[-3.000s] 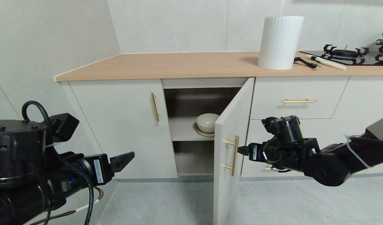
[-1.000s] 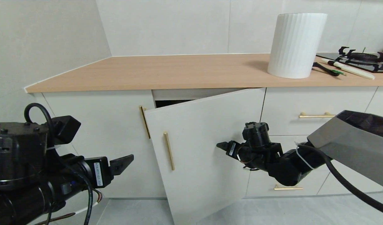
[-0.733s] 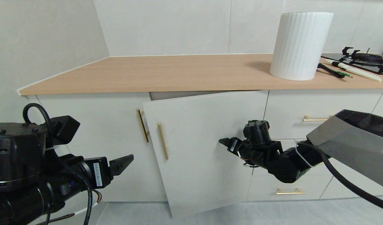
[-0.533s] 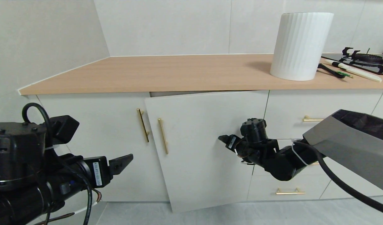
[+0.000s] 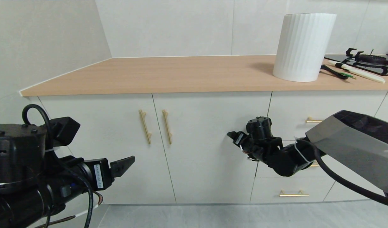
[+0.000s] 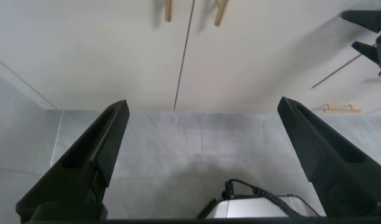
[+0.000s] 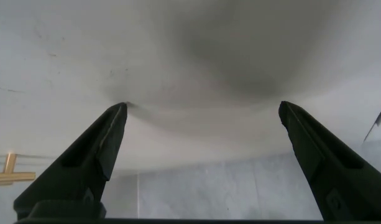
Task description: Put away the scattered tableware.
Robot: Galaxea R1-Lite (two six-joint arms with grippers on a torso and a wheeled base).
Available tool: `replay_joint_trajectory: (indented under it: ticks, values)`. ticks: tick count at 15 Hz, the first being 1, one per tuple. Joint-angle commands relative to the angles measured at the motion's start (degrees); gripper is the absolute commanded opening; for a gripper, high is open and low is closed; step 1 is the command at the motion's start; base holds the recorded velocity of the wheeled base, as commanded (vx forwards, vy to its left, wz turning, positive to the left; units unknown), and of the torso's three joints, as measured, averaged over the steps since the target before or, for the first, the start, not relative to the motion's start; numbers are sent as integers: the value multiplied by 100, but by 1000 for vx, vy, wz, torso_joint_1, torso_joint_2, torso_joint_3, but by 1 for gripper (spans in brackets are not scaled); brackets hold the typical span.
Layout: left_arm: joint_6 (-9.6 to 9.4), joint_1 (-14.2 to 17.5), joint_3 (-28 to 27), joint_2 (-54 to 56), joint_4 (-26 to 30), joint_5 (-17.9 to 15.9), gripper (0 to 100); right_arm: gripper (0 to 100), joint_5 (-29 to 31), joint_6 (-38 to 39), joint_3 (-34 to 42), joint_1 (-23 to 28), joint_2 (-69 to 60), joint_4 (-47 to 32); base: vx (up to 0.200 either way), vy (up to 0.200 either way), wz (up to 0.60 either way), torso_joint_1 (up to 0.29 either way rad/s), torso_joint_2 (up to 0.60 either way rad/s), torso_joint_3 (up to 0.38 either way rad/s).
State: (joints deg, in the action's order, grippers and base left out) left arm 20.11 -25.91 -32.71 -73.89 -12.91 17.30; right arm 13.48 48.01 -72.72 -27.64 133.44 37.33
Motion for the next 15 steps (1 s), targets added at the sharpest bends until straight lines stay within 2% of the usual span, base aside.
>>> replay_joint_trajectory:
  ticks: [1,4,6,9,10,11,12,14,15]
  values:
    - [1,-2,1,6,-1,2,100,100,32,7,65,13,-81,20,0,0,0,0,0,0]
    - [1,7,1,76,-10,-7,100,100,-214,-90,803,-49,-942,38,0,0,0,0,0,0]
    - [-16,59,36,428,-1,-7,100,100,-522,-459,1910,-75,-2305,73,0,0,0,0,0,0]
    - [-8,200,467,1395,34,2,100,100,-469,-1364,3352,30,-4247,73,0,0,0,0,0,0]
    - [-34,200,783,1825,61,10,100,100,-364,-1733,3853,74,-4950,82,0,0,0,0,0,0]
    - [-148,200,1091,2405,78,10,100,100,-206,-2164,4327,109,-5776,73,0,0,0,0,0,0]
    - [-350,209,1337,3056,201,10,100,100,-153,-2630,4802,215,-6629,20,0,0,0,0,0,0]
    - [-807,314,1539,4251,975,-7,100,100,-153,-3667,5523,522,-8097,-129,0,0,0,0,0,0]
    - [-1053,428,1531,4822,1528,-16,100,100,-144,-4150,5734,830,-8870,-490,0,0,0,0,0,0]
